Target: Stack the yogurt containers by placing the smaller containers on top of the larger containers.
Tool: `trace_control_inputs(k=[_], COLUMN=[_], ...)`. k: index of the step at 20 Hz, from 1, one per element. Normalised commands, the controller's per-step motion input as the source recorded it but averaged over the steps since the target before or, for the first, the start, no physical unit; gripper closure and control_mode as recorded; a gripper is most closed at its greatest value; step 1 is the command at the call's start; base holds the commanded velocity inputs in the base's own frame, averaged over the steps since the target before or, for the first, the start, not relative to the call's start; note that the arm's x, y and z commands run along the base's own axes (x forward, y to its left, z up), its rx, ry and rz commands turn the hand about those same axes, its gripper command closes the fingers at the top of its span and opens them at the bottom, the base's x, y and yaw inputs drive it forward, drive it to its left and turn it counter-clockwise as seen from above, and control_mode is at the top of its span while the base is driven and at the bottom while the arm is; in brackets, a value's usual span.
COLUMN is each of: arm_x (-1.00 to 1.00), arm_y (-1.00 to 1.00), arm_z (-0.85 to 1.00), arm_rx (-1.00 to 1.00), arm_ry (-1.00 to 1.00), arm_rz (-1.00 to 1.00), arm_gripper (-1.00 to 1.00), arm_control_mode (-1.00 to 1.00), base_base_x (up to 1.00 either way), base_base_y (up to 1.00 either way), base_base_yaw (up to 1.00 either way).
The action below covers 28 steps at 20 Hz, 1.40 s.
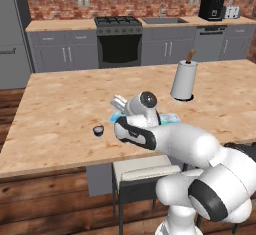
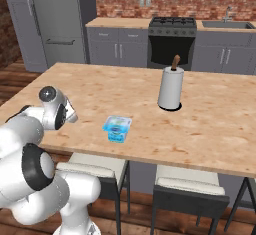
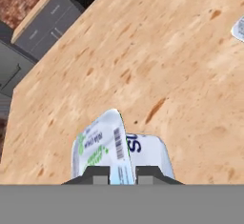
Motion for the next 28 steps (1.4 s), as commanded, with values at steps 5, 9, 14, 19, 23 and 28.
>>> trace_control_inputs(k=[5, 9, 14, 19, 23, 28], arm_x=[-0.17, -0.16, -0.14, -0.13, -0.06, 0.0], arm_y=[-0.42, -0.46, -0.46, -0.46, -0.39, -0.14], arm_z=[0.56, 0.54, 0.53, 0.49, 0.38, 0.11], arm_rx=[0.11, 0.11, 0.1, 0.1, 0.1, 0.04], arm_ry=[-0.09, -0.09, -0.06, -0.04, -0.02, -0.02], arm_rz=[-0.08, -0.09, -0.08, -0.07, -0.04, 0.0], arm_gripper=[1.0, 1.0, 1.0, 1.0, 1.0, 1.0], arm_control_mode=[-1.0, -1.0, -1.0, -1.0, -1.0, -1.0], base_base_x=[0.0, 0.0, 0.0, 0.0, 0.0, 0.0], base_base_y=[0.0, 0.0, 0.0, 0.0, 0.0, 0.0], base_base_yaw=[0.0, 0.0, 0.0, 0.0, 0.0, 0.0])
